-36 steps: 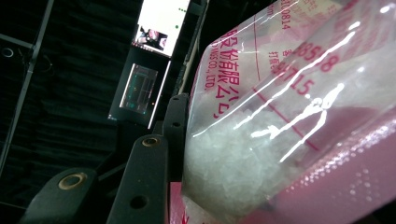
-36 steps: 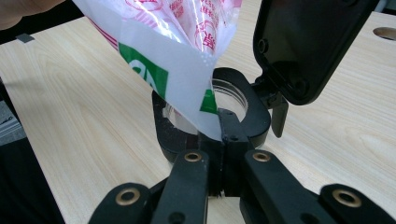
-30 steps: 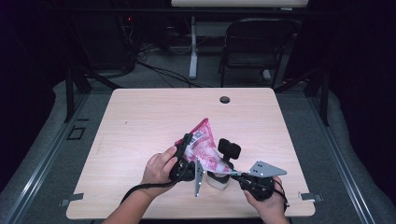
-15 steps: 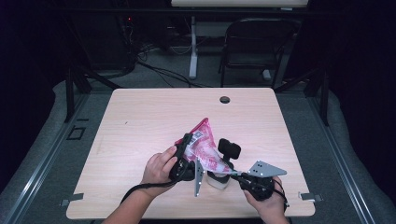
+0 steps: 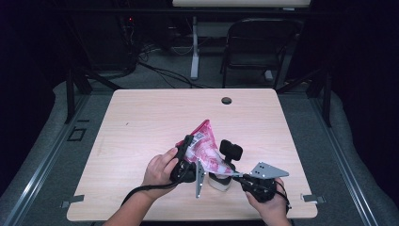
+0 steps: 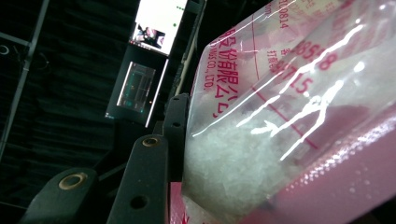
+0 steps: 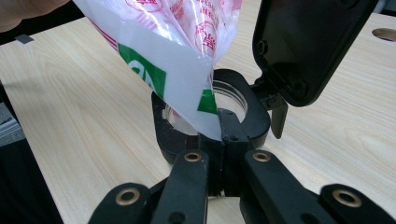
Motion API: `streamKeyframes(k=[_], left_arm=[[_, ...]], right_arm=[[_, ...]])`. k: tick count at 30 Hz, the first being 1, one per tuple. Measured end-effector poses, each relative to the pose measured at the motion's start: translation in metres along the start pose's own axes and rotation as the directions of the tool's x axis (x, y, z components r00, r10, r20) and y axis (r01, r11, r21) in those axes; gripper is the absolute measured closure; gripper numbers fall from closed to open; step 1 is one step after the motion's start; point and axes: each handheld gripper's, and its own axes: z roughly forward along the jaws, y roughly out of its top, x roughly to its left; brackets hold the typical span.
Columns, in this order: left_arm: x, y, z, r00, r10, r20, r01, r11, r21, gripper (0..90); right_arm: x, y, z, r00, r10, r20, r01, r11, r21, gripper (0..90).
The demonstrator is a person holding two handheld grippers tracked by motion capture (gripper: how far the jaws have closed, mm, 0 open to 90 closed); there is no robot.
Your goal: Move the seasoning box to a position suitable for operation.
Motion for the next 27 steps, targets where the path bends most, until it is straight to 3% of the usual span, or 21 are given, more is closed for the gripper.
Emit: streamKeyframes(k=[3,10,12,27], left_arm=[[-0.0014,-0.0020,0.0006,0.9997,-0.019,0.013,0.019,0.9998,0.003,68.1],[-0.0015,-0.0043,0.0009,0.9994,-0.017,0.031,0.017,0.9995,0.025,68.4],[-0.0031,-0.0052,0.0019,0.9987,-0.037,0.035,0.036,0.9991,0.021,68.4],[-0.0057,-0.0080,0.0013,0.9982,-0.031,0.052,0.029,0.9986,0.044,68.6]], right_arm=[[0.0005,0.0004,-0.0002,1.0000,-0.001,-0.001,0.001,1.000,0.000,89.8],[0.0010,0.0013,-0.0007,1.0000,-0.007,-0.001,0.007,1.000,-0.007,89.8],[0.0009,0.0014,-0.0006,1.0000,-0.006,0.000,0.006,1.000,-0.010,89.8],[0.0008,0.0023,-0.0011,1.0000,-0.001,0.004,0.002,1.000,-0.019,89.8]])
